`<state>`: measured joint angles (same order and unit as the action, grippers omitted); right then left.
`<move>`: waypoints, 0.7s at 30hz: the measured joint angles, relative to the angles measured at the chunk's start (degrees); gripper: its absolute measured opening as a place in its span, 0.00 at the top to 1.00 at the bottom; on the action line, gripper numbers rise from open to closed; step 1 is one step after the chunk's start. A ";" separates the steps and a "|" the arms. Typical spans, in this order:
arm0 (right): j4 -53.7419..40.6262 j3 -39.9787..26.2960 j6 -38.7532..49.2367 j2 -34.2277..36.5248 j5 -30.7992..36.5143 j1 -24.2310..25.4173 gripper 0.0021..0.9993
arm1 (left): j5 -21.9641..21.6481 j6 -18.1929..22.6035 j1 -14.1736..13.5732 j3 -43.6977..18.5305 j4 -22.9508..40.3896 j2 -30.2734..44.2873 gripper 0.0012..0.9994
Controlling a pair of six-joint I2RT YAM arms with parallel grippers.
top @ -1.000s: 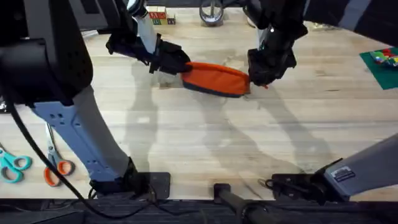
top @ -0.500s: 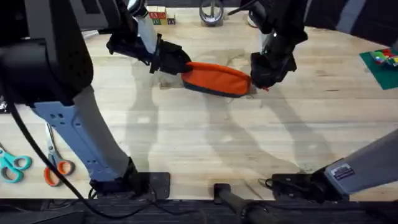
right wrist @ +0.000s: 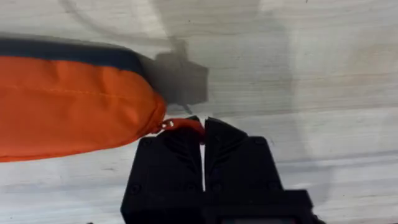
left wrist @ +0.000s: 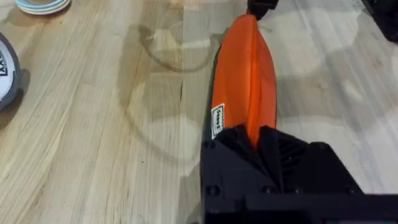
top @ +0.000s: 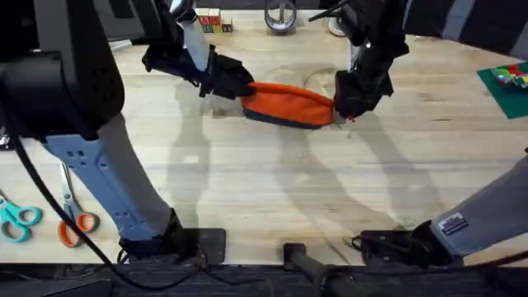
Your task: Unzip the bag, pick up the pens from the table one at a time and place them inside, then zip the bag closed.
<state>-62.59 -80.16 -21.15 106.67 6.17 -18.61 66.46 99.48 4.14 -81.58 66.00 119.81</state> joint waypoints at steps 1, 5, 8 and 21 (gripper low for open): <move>-0.19 0.00 0.00 0.00 -0.02 0.00 0.97 | 0.00 0.00 0.00 0.00 0.02 0.00 0.96; -0.70 0.00 -0.01 -0.07 -0.02 0.02 0.97 | 0.00 0.00 0.00 0.00 0.04 0.00 0.96; -1.10 0.06 -0.02 -1.02 0.00 0.04 0.97 | -0.02 0.00 0.00 0.00 0.04 0.00 0.96; -5.82 1.18 -0.23 -16.50 3.82 2.60 0.31 | -0.24 0.00 0.66 0.00 -0.02 0.00 0.96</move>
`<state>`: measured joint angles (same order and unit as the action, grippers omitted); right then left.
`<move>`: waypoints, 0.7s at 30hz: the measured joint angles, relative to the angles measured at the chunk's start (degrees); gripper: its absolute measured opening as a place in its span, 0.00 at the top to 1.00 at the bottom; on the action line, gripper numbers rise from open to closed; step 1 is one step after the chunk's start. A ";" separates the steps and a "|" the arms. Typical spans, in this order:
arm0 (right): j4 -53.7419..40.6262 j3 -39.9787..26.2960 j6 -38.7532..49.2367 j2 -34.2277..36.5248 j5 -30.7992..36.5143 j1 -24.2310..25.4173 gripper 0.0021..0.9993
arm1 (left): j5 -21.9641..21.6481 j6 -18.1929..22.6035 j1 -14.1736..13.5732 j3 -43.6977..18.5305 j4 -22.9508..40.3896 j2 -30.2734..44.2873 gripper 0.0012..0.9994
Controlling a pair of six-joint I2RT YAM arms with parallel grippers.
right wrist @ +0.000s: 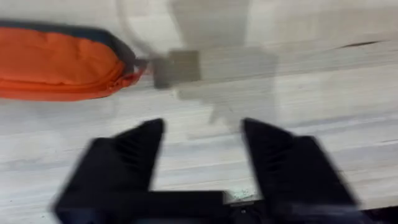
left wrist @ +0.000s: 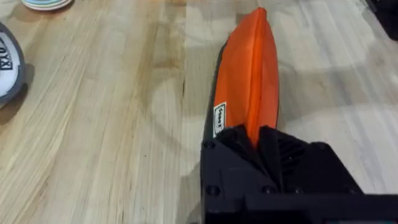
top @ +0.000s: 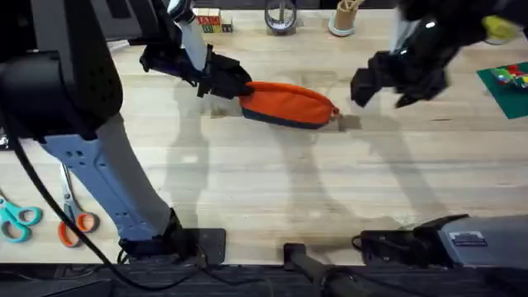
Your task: Unzip the bag, pick up the pens from the table one at a time and place them inside, then zip the bag closed.
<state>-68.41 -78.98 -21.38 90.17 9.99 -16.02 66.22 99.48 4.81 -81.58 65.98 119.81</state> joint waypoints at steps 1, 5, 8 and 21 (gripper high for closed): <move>0.04 0.00 -0.01 -1.52 0.44 0.14 0.15 | 0.00 0.00 0.11 0.00 0.00 0.00 0.96; -0.25 0.00 0.17 -6.00 1.19 0.09 0.01 | 0.00 0.00 0.17 0.00 0.00 0.00 0.96; -0.47 0.00 0.17 -8.37 1.13 0.09 0.00 | -0.02 0.00 0.17 0.00 0.00 0.00 0.96; -1.41 0.02 1.36 -12.85 -3.46 0.07 0.00 | 0.00 0.00 0.17 0.00 0.00 0.00 0.96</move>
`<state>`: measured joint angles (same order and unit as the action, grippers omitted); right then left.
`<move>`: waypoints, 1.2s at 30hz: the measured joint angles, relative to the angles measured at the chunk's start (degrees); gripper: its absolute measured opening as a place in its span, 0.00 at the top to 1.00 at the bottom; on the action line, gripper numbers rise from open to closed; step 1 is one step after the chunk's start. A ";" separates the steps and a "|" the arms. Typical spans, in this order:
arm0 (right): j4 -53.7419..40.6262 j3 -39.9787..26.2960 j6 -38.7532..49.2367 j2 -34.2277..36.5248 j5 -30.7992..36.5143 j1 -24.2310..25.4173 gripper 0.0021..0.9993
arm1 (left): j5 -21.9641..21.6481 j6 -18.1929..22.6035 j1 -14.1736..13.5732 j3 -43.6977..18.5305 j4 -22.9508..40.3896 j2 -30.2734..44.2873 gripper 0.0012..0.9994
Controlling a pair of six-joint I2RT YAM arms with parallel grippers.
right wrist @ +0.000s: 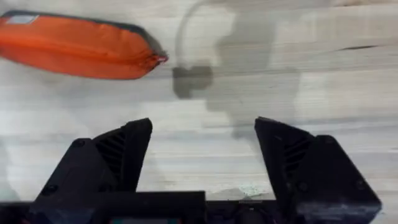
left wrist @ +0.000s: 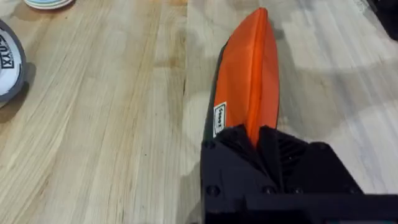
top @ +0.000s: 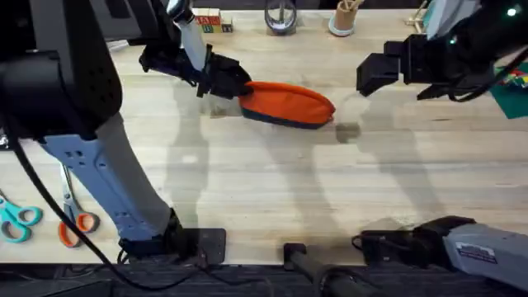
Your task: Unzip the bag, pick up the pens from the table one at a time and place them inside, then zip the bag closed.
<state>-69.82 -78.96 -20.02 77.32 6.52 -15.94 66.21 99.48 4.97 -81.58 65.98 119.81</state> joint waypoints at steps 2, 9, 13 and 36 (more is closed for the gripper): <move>-0.07 0.00 1.26 -0.55 -1.38 -0.02 0.00 | -0.02 0.00 0.01 0.00 0.00 0.00 0.96; -0.06 0.00 6.90 -3.20 -7.68 -0.74 0.00 | 0.00 0.00 0.00 0.00 0.00 0.00 0.96; 0.19 0.00 9.94 -4.65 -12.36 -0.76 0.00 | -0.02 0.00 0.01 0.00 0.00 0.00 0.96; 2.60 0.00 15.85 -7.41 -22.45 -0.76 0.00 | -0.43 0.04 0.85 0.00 -0.44 0.00 0.00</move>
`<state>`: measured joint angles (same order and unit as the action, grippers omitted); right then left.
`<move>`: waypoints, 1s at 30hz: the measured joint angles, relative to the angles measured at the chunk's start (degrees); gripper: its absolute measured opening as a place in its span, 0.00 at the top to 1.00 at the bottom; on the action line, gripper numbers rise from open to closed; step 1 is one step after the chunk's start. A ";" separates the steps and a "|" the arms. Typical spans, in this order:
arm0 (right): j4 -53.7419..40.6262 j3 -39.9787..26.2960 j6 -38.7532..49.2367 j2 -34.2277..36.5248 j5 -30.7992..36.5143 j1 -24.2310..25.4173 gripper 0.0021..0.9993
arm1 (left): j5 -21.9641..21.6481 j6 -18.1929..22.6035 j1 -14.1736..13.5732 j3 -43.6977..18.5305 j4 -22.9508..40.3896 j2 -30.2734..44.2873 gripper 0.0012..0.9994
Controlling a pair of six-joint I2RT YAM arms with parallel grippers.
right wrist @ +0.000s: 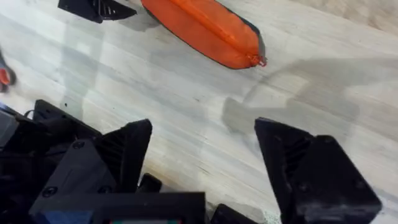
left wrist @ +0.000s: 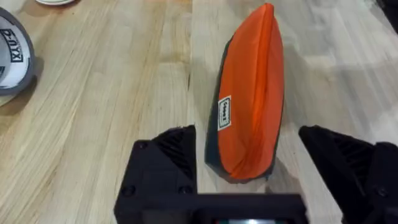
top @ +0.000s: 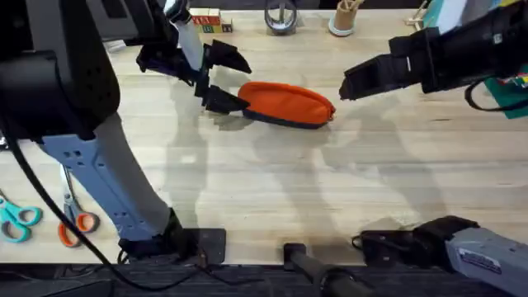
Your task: Unzip the bag, pick up the pens from the table one at a time and place them inside, then zip the bag closed.
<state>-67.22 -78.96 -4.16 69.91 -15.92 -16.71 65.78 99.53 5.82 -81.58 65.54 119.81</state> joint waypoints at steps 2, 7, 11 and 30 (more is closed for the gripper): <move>0.00 0.00 0.00 0.00 0.00 0.00 0.00 | 0.00 0.00 0.00 0.00 0.19 0.00 0.00; -0.02 0.00 0.15 0.00 -0.01 0.00 0.00 | -1.24 0.02 0.00 0.00 1.55 -0.31 0.00; -0.02 0.00 0.15 0.00 0.00 0.00 0.00 | -5.49 -0.02 0.00 0.00 4.18 -4.23 0.00; 0.04 0.02 0.16 0.00 -0.02 0.00 0.00 | -18.99 -19.67 0.00 0.00 12.74 -28.54 0.00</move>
<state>-67.18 -78.94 -4.01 69.91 -15.94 -16.71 46.79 79.86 5.82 -81.58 78.28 91.27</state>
